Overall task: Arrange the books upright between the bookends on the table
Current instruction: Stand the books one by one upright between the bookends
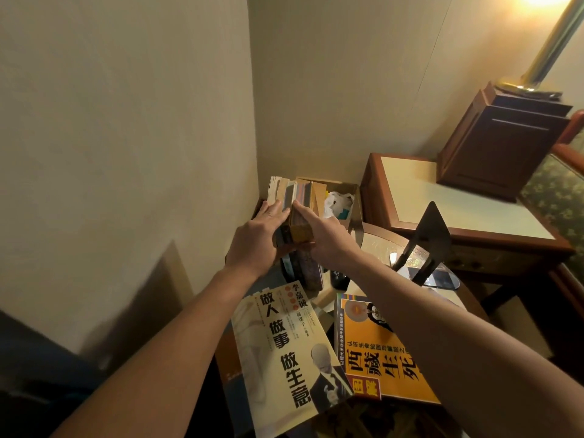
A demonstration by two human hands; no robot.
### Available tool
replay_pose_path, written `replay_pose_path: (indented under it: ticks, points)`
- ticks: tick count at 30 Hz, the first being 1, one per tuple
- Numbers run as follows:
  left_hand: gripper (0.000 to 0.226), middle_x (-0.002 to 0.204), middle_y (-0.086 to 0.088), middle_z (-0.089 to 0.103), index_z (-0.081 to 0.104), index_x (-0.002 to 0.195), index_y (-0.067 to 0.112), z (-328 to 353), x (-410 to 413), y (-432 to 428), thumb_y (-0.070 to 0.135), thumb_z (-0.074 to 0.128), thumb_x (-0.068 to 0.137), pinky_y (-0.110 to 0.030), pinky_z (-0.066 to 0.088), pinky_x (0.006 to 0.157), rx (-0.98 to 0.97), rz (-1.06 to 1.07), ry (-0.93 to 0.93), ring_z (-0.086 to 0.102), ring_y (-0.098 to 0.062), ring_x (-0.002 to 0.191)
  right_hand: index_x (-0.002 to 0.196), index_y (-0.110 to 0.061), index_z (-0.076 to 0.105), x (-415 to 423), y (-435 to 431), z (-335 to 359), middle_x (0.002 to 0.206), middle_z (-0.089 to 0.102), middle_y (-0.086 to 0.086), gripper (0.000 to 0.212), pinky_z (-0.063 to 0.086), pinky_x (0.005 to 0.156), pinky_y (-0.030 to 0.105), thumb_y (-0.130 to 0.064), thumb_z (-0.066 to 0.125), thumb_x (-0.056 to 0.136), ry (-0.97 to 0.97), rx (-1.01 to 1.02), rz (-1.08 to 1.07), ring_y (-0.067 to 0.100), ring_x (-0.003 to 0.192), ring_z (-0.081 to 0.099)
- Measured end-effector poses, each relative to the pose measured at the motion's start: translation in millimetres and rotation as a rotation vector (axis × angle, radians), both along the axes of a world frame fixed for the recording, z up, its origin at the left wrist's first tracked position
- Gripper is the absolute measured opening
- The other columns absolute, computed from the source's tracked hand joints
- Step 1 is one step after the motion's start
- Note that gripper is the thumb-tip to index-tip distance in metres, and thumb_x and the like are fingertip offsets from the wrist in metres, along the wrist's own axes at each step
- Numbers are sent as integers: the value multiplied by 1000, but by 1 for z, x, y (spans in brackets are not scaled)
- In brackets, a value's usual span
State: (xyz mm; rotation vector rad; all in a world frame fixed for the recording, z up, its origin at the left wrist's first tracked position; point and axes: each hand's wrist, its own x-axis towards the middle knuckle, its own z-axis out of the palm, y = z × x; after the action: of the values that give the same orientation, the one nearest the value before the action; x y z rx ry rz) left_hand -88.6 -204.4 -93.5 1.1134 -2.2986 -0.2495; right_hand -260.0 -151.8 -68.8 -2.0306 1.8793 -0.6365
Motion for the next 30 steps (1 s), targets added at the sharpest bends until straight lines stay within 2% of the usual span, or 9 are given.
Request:
replay_pose_path:
  ticks: [4, 9, 13, 16, 19, 23, 26, 28, 30]
  points:
    - [66, 155, -2, 42, 51, 145, 18, -2, -2, 0, 15, 80, 86, -47, 42, 110, -11, 6, 12, 34, -25, 147, 160, -28, 16, 1, 1, -1, 119, 65, 14, 94, 48, 64, 26, 5, 64, 86, 4, -25, -15, 21, 89, 60]
    - [62, 153, -3, 46, 53, 143, 15, -2, -5, 4, 7, 77, 86, -50, 44, 110, 5, 11, 66, 37, -27, 145, 159, -29, 17, -2, -2, -4, 121, 65, 14, 95, 47, 62, 23, 6, 64, 85, 11, -31, -15, 22, 87, 61]
    - [61, 150, -6, 48, 51, 144, 15, 0, -5, 7, 8, 74, 89, -51, 46, 108, -7, 11, 74, 40, -31, 143, 158, -28, 19, -5, -1, -7, 119, 65, 12, 92, 41, 58, 13, 7, 63, 85, 3, -38, -7, 18, 85, 59]
    - [62, 152, -6, 47, 50, 146, 19, 1, -6, 8, 1, 69, 89, -52, 48, 106, -24, 18, 54, 39, -31, 144, 158, -28, 17, -4, 2, -8, 119, 66, 12, 91, 52, 66, 24, 5, 63, 86, -26, -51, 7, 24, 91, 65]
    - [65, 156, -3, 41, 47, 148, 21, 3, -8, 10, 0, 66, 90, -50, 45, 109, 0, 19, 35, 32, -28, 148, 159, -31, 5, -7, 9, -11, 121, 69, 12, 98, 57, 74, 35, 0, 63, 87, -74, -55, 2, 24, 89, 68]
    - [68, 161, -2, 33, 40, 152, 22, 4, -7, 19, 9, 68, 91, -48, 41, 110, 31, -5, 26, 23, -26, 152, 159, -30, -7, -12, 29, -7, 129, 66, 13, 102, 58, 81, 46, -11, 66, 90, -115, -85, -25, 28, 92, 69]
    - [68, 164, -5, 27, 35, 155, 20, 0, -2, 31, 23, 68, 95, -49, 38, 113, 52, 14, 43, 22, -28, 152, 160, -25, -5, -14, 46, -1, 133, 63, 17, 102, 57, 82, 42, -16, 69, 91, -119, -65, -37, 27, 94, 68]
    - [71, 166, -4, 22, 32, 156, 21, -4, 1, 41, 28, 67, 95, -51, 36, 114, 66, 31, 62, 21, -29, 152, 160, -25, -6, -14, 56, 0, 121, 68, 19, 104, 57, 72, 38, -11, 69, 89, -91, -61, -49, 20, 78, 66]
    - [73, 167, -4, 20, 30, 157, 22, -9, 5, 53, 31, 67, 95, -52, 35, 116, 96, 62, 88, 21, -29, 152, 160, -25, -5, -13, 69, 0, 121, 68, 19, 104, 53, 65, 30, -9, 69, 88, -93, -60, -50, 10, 66, 59]
